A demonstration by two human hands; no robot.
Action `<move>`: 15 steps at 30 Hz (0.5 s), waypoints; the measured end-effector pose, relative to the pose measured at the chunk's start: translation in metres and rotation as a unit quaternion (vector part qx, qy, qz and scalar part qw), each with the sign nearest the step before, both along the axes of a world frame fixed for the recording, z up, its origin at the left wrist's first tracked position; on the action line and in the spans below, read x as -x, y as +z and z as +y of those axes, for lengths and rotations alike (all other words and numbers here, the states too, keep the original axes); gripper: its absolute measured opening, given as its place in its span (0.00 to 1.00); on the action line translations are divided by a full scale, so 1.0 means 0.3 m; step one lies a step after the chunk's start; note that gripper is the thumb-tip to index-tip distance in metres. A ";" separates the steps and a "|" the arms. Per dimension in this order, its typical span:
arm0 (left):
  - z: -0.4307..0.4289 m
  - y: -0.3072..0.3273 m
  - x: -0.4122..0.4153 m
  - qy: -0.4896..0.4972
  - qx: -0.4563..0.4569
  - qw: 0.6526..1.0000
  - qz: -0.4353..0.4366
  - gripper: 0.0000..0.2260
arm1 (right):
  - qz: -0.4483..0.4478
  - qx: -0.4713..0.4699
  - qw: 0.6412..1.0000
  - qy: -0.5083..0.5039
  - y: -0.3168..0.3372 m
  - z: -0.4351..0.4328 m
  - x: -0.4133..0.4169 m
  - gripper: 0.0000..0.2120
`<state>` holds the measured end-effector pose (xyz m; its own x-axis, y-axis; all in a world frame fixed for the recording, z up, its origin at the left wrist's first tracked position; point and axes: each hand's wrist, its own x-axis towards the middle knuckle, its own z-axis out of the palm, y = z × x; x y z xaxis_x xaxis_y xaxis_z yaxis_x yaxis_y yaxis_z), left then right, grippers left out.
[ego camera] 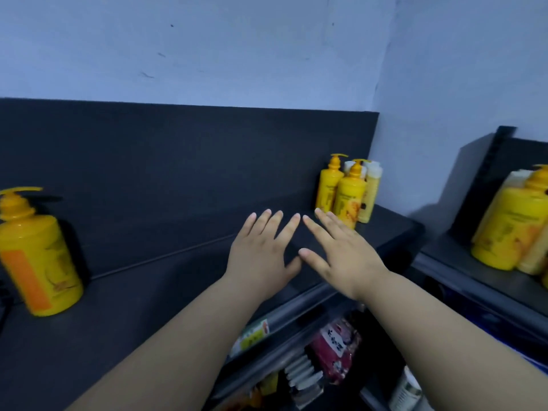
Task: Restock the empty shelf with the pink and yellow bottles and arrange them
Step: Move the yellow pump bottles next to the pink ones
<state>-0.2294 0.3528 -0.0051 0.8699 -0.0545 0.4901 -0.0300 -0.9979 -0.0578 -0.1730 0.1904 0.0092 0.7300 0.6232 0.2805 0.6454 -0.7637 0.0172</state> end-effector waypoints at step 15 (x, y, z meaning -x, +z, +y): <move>-0.376 -0.104 -0.322 -0.053 -0.016 0.997 0.051 0.32 | 0.070 -0.060 0.994 -0.059 -0.098 -0.425 -0.213 0.35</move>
